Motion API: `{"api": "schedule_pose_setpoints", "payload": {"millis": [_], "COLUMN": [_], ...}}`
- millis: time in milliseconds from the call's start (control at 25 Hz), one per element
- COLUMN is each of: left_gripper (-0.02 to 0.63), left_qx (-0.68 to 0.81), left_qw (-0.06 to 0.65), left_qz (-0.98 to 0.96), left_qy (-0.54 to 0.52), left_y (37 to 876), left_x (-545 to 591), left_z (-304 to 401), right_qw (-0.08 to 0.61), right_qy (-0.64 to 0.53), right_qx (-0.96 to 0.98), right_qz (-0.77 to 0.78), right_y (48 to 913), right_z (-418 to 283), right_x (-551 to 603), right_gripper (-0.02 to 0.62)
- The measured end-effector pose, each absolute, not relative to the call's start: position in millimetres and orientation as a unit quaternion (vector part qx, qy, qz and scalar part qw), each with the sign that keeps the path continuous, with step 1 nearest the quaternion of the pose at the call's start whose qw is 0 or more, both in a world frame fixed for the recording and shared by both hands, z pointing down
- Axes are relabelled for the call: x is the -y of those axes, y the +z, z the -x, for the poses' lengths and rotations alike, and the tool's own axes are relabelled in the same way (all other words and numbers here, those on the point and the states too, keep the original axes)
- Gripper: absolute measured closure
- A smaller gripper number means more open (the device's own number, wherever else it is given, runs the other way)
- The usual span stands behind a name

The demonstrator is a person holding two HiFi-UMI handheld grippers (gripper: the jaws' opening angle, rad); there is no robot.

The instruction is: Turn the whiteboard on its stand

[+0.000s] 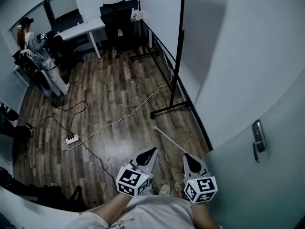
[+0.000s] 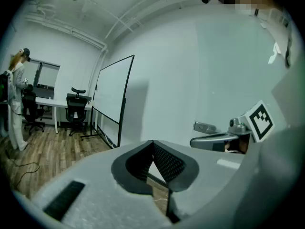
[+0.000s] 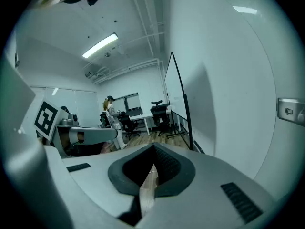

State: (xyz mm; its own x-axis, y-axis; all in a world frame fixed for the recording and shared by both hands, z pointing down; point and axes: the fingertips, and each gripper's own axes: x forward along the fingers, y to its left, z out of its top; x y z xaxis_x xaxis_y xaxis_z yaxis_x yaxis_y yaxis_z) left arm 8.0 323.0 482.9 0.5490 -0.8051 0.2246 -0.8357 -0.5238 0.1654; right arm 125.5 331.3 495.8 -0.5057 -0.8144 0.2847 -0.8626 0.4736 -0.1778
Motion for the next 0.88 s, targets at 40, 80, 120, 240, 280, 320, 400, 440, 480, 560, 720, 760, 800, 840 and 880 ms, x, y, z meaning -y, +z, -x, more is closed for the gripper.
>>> {"api": "schedule_pose_setpoints", "payload": {"millis": [40,80,120,240,280,320,400,440,480,560,720,760,800,840,880], "left_gripper": [0.595,0.595,0.595,0.595,0.595,0.595,0.595,0.595,0.595,0.595,0.595,0.595,0.595,0.595,0.595], "left_qx": [0.47,0.47,0.469,0.466,0.464,0.463,0.461,0.459,0.458,0.457,0.454,0.453,0.451,0.449,0.448], "left_qw": [0.128,0.128,0.128,0.129,0.129,0.129,0.127,0.126,0.126,0.129,0.129,0.127,0.126,0.124,0.122], "left_qz": [-0.871,-0.871,-0.872,-0.873,-0.874,-0.875,-0.876,-0.877,-0.878,-0.878,-0.88,-0.881,-0.882,-0.883,-0.884], "left_qy": [0.06,0.06,0.06,0.06,0.06,0.06,0.062,0.063,0.062,0.059,0.057,0.057,0.057,0.059,0.06], "left_y": [482.0,481.4,481.0,482.0,482.2,482.1,482.6,483.4,483.7,483.1,483.9,483.7,483.8,484.6,485.6], "left_x": [-323.4,-323.8,-324.3,-325.5,-325.9,-326.3,-326.8,-326.8,-326.7,-326.8,-328.1,-327.5,-326.3,-324.9,-323.5], "left_z": [-6.8,-5.6,-4.2,-0.1,1.6,3.7,9.8,13.3,16.7,23.1,40.0,44.4,48.0,51.0,53.6], "right_qw": [0.08,0.08,0.08,0.082,0.082,0.083,0.082,0.076,0.067,0.049,0.047,0.048,0.048,0.047,0.046], "right_qy": [0.151,0.152,0.152,0.152,0.153,0.154,0.159,0.164,0.17,0.175,0.161,0.158,0.156,0.156,0.158], "right_qx": [0.855,0.855,0.855,0.855,0.855,0.855,0.852,0.848,0.845,0.841,0.842,0.842,0.841,0.84,0.839], "right_qz": [-0.49,-0.49,-0.49,-0.489,-0.488,-0.488,-0.493,-0.497,-0.503,-0.509,-0.513,-0.514,-0.516,-0.518,-0.518], "right_y": [494.8,494.0,493.5,495.1,495.9,496.4,497.7,498.3,498.3,496.0,492.5,492.4,492.7,493.3,494.2], "right_z": [-123.8,-122.2,-120.5,-115.0,-112.8,-110.5,-106.7,-105.4,-104.4,-101.2,-87.0,-82.4,-78.7,-75.7,-73.1], "right_x": [-331.4,-331.5,-331.7,-333.0,-333.5,-334.0,-333.8,-332.8,-331.3,-328.8,-327.9,-327.8,-327.4,-326.7,-326.0], "right_gripper": [0.589,0.589,0.589,0.589,0.589,0.589,0.589,0.589,0.589,0.589,0.589,0.589,0.589,0.589,0.589]}}
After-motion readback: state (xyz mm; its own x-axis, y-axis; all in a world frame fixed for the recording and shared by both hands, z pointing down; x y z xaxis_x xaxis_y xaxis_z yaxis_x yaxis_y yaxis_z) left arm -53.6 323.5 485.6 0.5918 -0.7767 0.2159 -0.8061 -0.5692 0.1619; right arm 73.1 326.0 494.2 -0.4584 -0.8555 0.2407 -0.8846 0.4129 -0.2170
